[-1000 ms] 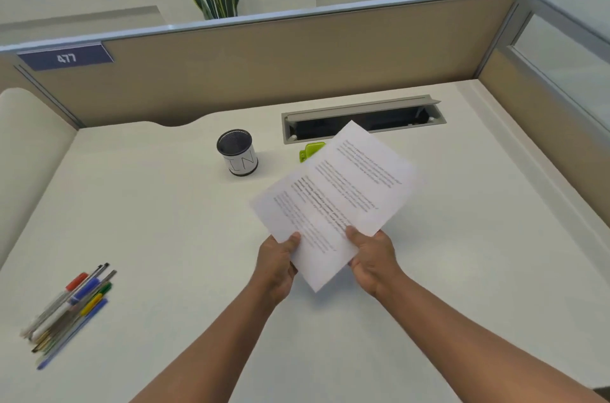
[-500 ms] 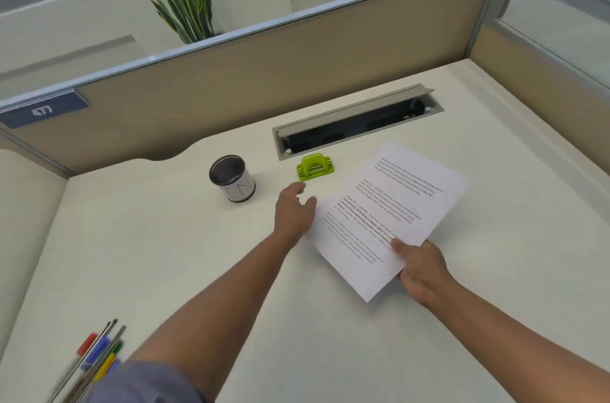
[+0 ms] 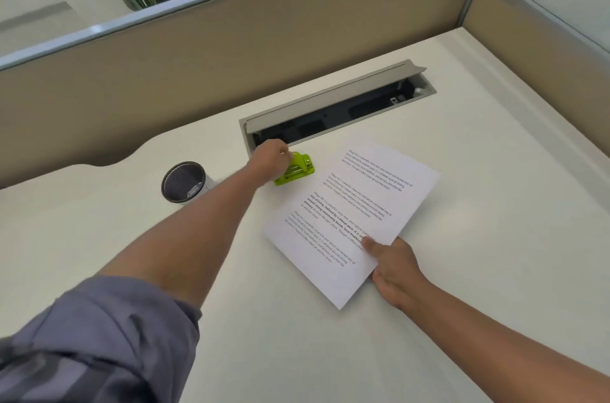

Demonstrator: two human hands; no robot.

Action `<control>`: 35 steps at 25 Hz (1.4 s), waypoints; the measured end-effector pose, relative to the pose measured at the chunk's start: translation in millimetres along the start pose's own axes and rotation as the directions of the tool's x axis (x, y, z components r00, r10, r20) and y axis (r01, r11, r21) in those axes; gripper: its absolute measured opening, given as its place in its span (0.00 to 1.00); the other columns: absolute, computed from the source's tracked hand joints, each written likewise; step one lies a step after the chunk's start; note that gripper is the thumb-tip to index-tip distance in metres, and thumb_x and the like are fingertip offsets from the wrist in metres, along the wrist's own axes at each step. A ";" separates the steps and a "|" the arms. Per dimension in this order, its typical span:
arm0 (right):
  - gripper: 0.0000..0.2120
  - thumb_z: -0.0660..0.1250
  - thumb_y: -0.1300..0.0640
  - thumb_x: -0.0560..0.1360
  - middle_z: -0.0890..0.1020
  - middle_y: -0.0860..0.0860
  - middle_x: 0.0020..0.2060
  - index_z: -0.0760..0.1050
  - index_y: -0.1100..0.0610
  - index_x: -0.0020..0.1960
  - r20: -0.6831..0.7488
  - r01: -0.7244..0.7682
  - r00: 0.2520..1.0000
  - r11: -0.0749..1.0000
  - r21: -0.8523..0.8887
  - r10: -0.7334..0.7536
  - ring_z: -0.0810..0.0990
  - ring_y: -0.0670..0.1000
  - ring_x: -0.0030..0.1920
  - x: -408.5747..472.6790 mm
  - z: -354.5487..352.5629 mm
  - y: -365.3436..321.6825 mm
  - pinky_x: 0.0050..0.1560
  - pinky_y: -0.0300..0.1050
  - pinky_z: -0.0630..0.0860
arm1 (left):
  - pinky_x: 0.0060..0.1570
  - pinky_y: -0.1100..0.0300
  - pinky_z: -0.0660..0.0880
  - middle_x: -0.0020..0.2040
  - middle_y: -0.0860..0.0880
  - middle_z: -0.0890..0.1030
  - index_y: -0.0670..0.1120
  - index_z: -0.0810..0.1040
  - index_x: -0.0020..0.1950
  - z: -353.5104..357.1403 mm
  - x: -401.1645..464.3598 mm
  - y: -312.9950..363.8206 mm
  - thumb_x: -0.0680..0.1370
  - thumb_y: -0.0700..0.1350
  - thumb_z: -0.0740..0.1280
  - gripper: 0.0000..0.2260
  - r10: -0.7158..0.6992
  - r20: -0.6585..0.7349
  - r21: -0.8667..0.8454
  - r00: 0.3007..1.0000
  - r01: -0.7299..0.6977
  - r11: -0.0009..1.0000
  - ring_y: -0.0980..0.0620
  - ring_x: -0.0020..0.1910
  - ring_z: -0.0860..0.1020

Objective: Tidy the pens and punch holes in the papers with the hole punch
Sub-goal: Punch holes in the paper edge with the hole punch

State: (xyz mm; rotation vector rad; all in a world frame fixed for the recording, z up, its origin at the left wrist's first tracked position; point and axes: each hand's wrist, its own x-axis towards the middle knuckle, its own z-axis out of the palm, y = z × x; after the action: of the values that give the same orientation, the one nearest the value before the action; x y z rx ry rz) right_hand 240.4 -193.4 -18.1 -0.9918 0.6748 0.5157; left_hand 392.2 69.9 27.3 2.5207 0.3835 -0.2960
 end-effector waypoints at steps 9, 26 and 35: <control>0.12 0.66 0.67 0.80 0.88 0.50 0.53 0.81 0.54 0.59 0.010 0.075 0.997 0.975 -0.207 -0.074 0.86 0.53 0.54 11.4 -11.6 -11.5 0.56 0.57 0.81 | 0.40 0.56 0.71 0.42 0.44 0.79 0.39 0.81 0.46 -5.6 -3.4 -6.3 0.81 0.48 0.69 0.11 -0.060 0.035 -0.137 0.998 0.064 0.989 0.47 0.42 0.75; 0.16 0.68 0.71 0.77 0.86 0.57 0.57 0.79 0.60 0.63 0.281 -0.011 0.926 0.762 -0.648 0.252 0.86 0.60 0.56 -30.7 -52.5 -35.2 0.58 0.59 0.80 | 0.39 0.56 0.81 0.46 0.40 0.79 0.40 0.76 0.47 38.1 -231.2 -87.7 0.79 0.43 0.71 0.07 -0.447 0.145 -0.655 0.883 0.425 0.625 0.44 0.45 0.81; 0.16 0.66 0.73 0.77 0.86 0.58 0.57 0.78 0.62 0.63 0.263 -0.004 0.916 0.662 -0.750 0.302 0.85 0.61 0.57 -40.4 -52.3 -33.7 0.58 0.62 0.80 | 0.36 0.57 0.83 0.43 0.41 0.77 0.41 0.74 0.44 65.9 -277.8 -84.2 0.78 0.42 0.72 0.08 -0.463 0.147 -0.667 0.874 0.433 0.606 0.45 0.40 0.80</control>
State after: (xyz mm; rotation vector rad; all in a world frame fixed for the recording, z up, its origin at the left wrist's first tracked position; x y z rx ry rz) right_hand 220.7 -258.7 11.0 -1.5545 0.1784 1.1642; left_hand 96.3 42.3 11.7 1.6583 0.9628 -0.2314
